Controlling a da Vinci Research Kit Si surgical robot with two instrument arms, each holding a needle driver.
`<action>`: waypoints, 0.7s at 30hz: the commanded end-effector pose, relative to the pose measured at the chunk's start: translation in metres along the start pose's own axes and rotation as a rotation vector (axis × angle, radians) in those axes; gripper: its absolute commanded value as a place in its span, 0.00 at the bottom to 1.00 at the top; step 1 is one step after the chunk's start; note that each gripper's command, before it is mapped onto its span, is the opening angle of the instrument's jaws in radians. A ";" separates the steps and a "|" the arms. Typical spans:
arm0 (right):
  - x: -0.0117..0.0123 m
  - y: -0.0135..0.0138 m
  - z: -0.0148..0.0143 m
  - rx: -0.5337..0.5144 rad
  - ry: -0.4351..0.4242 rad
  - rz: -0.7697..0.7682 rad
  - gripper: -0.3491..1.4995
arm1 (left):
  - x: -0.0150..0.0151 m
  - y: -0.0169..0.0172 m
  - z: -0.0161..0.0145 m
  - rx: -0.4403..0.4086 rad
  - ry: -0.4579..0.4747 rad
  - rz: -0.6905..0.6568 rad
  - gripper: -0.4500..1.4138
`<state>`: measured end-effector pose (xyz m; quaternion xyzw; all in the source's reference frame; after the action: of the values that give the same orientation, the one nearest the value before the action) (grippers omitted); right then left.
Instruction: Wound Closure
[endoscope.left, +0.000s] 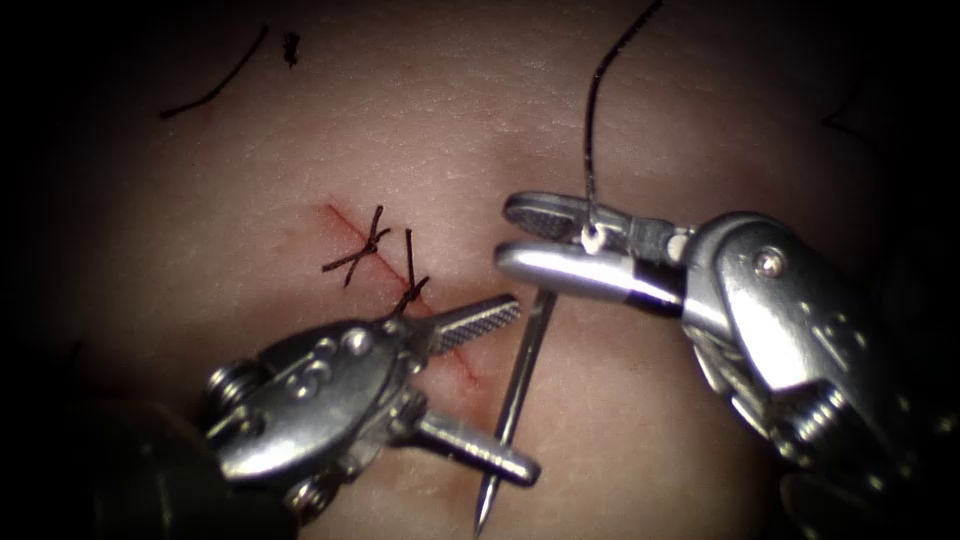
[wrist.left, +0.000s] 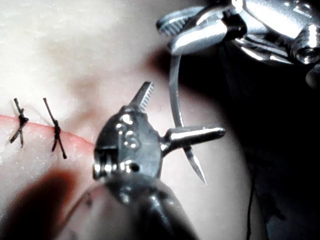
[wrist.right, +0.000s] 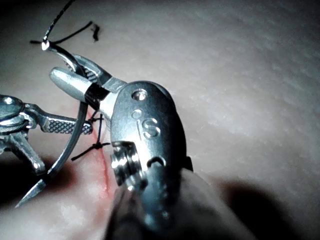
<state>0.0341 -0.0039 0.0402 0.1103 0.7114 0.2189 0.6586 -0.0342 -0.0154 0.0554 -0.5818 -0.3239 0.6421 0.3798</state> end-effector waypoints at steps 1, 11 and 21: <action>-0.0008 -0.0002 0.0011 0.009 0.006 -0.005 0.00 | -0.0009 -0.0003 0.0004 0.002 -0.008 -0.022 0.71; -0.0008 -0.0005 0.0014 0.016 0.009 -0.027 0.00 | -0.0009 -0.0006 -0.0003 0.013 -0.067 -0.271 0.00; -0.0007 -0.0009 0.0014 -0.066 -0.065 -0.031 0.36 | 0.0005 -0.0012 -0.0012 -0.022 -0.028 -0.353 0.00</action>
<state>0.0349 -0.0046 0.0398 0.0821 0.6820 0.2306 0.6892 -0.0325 -0.0135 0.0552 -0.5120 -0.4352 0.5643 0.4795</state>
